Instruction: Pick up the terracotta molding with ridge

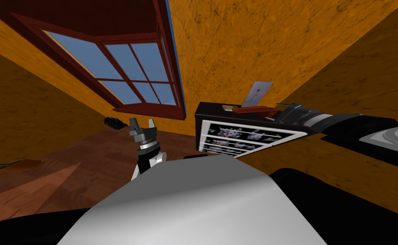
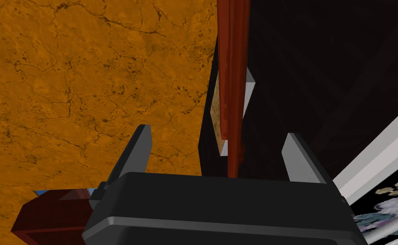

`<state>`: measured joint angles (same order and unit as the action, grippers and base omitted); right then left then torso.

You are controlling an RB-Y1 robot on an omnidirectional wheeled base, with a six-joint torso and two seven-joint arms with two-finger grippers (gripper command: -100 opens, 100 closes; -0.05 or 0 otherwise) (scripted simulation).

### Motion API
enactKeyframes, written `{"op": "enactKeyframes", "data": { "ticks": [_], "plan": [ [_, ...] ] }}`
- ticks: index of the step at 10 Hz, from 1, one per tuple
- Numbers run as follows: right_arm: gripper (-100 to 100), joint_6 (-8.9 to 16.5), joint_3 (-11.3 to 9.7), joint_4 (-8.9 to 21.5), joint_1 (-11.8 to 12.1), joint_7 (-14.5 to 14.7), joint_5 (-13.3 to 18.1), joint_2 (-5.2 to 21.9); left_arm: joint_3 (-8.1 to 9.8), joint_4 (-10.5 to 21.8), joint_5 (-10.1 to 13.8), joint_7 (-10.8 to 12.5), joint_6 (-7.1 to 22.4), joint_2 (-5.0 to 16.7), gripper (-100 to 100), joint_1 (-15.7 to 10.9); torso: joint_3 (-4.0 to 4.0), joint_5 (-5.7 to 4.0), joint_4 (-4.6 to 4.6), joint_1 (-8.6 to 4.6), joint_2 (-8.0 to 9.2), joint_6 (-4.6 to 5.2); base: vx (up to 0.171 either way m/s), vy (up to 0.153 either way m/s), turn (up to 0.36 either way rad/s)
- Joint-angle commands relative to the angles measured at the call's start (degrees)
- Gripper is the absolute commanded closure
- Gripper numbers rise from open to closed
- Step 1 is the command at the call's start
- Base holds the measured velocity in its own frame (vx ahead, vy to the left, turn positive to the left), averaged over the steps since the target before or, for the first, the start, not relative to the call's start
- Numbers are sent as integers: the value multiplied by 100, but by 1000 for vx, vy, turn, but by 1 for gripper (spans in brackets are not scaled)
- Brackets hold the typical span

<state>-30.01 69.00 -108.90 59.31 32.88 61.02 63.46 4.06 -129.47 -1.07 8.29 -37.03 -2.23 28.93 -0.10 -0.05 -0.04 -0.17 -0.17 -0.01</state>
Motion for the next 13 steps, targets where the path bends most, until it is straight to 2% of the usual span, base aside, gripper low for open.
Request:
{"op": "enactKeyframes", "data": {
  "ticks": [1, 2, 3, 4, 5, 6, 10, 11, 12, 13],
  "plan": [
    [-100, -60, -56, -19, 56, 45, 60, 179, 0, 0, 0, 0, 0, 0, 0, 0, 0, 0, 0, 0, 0, 0, 48, -39, 95],
    [-100, -97, -103, -14, 77, 71, 81, 263, 0, 0, 0, 0, 0, 0, 0, 0, -1, -1, 0, -1, -1, 2, 56, -45, 92],
    [-100, -98, -60, 5, 54, 68, 53, 206, 0, 0, 0, 0, 0, 0, 0, 0, -2, -1, -1, -3, -4, 1, 26, -24, 25],
    [0, -104, -64, 5, 57, 69, 56, 219, 0, 0, 0, 0, 0, 0, 0, 0, 3, -1, 2, 4, 6, 5, 5, -4, -2],
    [-100, -104, -64, 5, 57, 69, 56, 218, 0, 0, 0, 0, 0, 0, 0, 0, 9, 1, 4, 10, 15, 5, 0, 0, 0],
    [100, -104, -64, 5, 57, 69, 56, 218, 0, 0, 0, 0, 0, 0, 0, 0, 12, 2, 6, 13, 19, 6, 0, 0, 0],
    [100, -104, -64, 5, 57, 69, 56, 219, 0, 0, 0, 0, 0, 0, 0, 0, 14, 3, 7, 15, 23, 6, 0, 0, 0],
    [0, -104, -64, 5, 57, 69, 56, 219, 0, 0, 0, 0, 0, 0, 0, 0, 14, 3, 7, 15, 23, 6, 0, 0, 0],
    [-100, -7, 60, 7, -28, 73, -11, 287, 0, 0, 0, 0, 0, 0, 0, 0, 14, 3, 7, 15, 23, 6, -24, 149, 121],
    [-100, 28, 102, 7, -57, 75, -35, 312, -2, 0, 0, 0, 0, -2, 0, -1, 16, 12, 7, 63, 27, 2, -39, 233, 122]
  ]
}}
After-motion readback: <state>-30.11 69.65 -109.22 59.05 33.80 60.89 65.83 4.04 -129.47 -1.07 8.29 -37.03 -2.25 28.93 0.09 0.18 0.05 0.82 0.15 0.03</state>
